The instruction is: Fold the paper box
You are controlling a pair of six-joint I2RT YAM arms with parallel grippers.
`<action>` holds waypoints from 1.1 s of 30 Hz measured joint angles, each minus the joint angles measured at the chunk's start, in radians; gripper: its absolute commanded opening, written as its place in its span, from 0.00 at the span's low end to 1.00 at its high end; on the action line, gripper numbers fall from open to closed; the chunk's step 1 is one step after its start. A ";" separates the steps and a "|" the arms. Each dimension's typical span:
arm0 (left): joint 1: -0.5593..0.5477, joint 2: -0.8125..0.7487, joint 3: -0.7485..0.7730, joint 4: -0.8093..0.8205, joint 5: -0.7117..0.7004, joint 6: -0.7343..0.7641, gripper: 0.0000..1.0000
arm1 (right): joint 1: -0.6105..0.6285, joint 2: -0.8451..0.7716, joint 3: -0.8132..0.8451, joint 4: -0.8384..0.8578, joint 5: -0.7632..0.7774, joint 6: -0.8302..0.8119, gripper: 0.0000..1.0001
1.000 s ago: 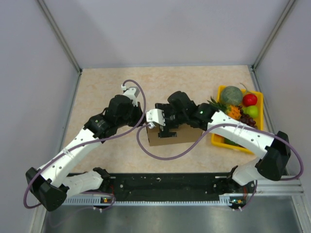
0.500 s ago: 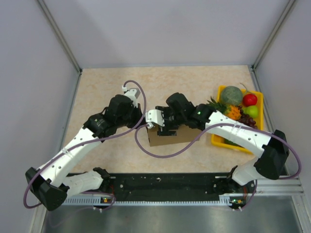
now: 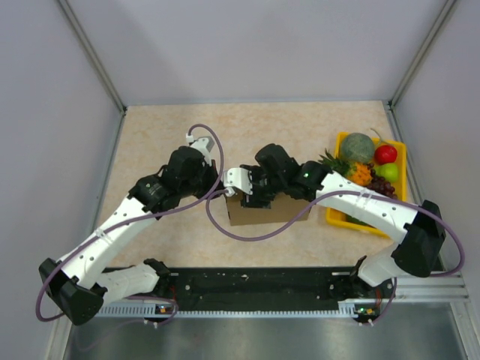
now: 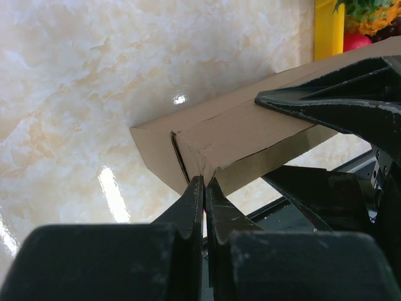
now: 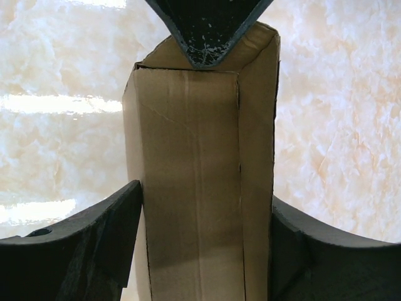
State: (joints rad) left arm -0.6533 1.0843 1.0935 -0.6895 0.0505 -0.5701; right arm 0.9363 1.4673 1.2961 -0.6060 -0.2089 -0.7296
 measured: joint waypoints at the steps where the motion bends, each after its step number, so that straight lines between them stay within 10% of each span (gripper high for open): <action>1: -0.002 0.000 0.000 0.001 -0.004 -0.006 0.00 | 0.002 0.000 0.000 0.001 0.002 0.002 0.62; 26: -0.062 -0.142 -0.208 0.203 -0.148 -0.073 0.00 | 0.016 -0.006 -0.036 0.085 0.043 0.051 0.60; 33: -0.074 -0.199 -0.312 0.284 -0.132 -0.086 0.37 | 0.018 -0.049 -0.115 0.177 0.058 0.064 0.59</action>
State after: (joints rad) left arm -0.7273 0.8856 0.7811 -0.4057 -0.0814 -0.6563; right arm 0.9539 1.4185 1.1809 -0.4286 -0.1509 -0.6659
